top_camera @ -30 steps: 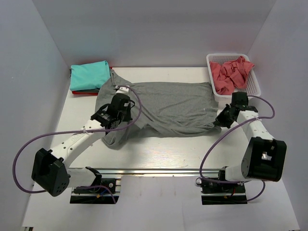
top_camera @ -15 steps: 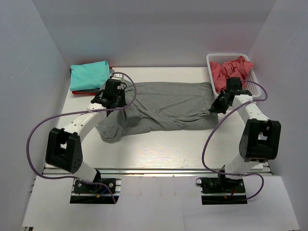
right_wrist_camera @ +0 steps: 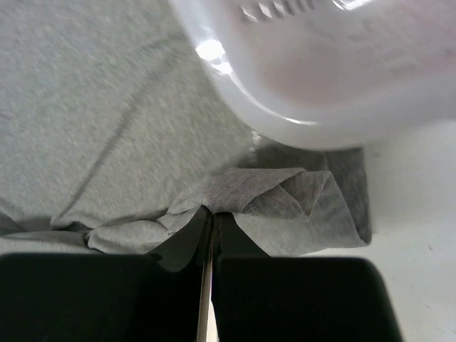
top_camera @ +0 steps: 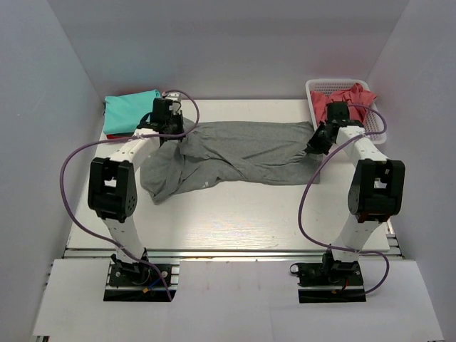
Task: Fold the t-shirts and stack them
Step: Fold the flattened tshirt in 1/3 of the way
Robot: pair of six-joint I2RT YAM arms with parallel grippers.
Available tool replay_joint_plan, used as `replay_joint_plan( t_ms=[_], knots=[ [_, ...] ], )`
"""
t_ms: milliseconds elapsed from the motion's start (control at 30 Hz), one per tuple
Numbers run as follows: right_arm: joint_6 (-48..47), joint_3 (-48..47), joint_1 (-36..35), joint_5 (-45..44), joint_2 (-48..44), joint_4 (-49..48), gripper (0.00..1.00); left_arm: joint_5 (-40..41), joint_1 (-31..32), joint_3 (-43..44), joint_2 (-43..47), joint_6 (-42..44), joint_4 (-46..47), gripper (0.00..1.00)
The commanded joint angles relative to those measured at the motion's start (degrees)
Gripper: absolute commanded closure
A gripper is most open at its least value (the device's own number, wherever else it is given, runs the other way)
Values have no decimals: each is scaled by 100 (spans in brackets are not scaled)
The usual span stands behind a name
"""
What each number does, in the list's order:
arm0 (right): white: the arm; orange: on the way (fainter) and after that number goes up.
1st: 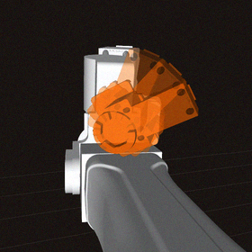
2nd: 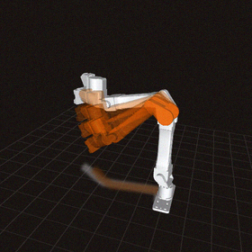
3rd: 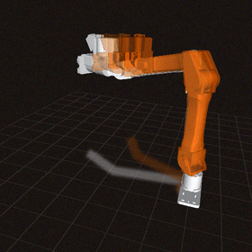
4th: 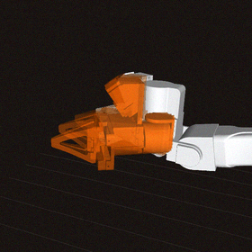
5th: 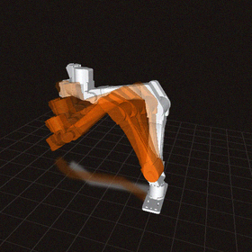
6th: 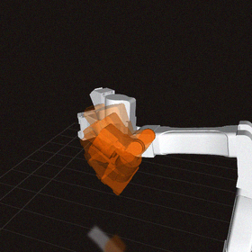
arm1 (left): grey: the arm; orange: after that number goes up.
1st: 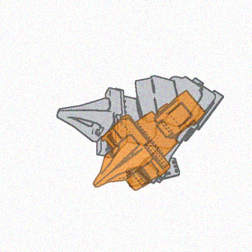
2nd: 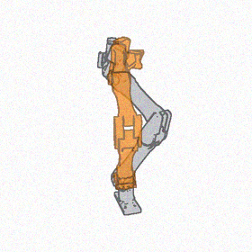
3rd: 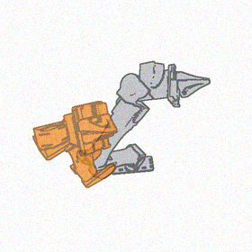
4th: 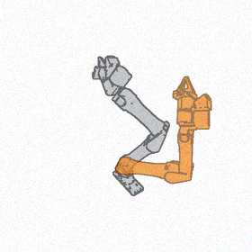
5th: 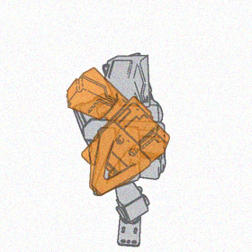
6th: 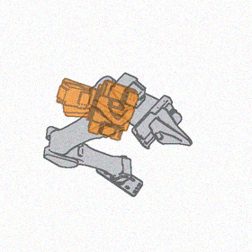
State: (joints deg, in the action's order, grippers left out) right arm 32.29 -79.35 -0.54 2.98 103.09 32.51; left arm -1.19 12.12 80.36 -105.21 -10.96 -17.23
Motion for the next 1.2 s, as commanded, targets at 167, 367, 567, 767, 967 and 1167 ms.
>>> replay_joint_plan(
  t_ms=[167,367,567,767,967,1167],
  knots=[
    [-215,-765,-219,-149,431,-211,90,-855,-438,1402,-929,182,-385,72],
    [-381,-819,-324,71,405,-386,47,-1672,-562,2694,-1764,129,-807,0],
    [-812,-608,-605,308,45,-588,27,-1727,-614,2531,-1329,129,-1117,0],
    [-848,244,-878,142,-675,-869,10,-1085,-421,-35,473,129,-773,0],
    [-637,921,-799,-526,-861,-607,10,-313,-246,-1618,1459,41,-1080,5],
    [-443,1018,-667,-536,-571,-421,10,-312,-79,-1743,1223,357,-1028,26]
  ],
)
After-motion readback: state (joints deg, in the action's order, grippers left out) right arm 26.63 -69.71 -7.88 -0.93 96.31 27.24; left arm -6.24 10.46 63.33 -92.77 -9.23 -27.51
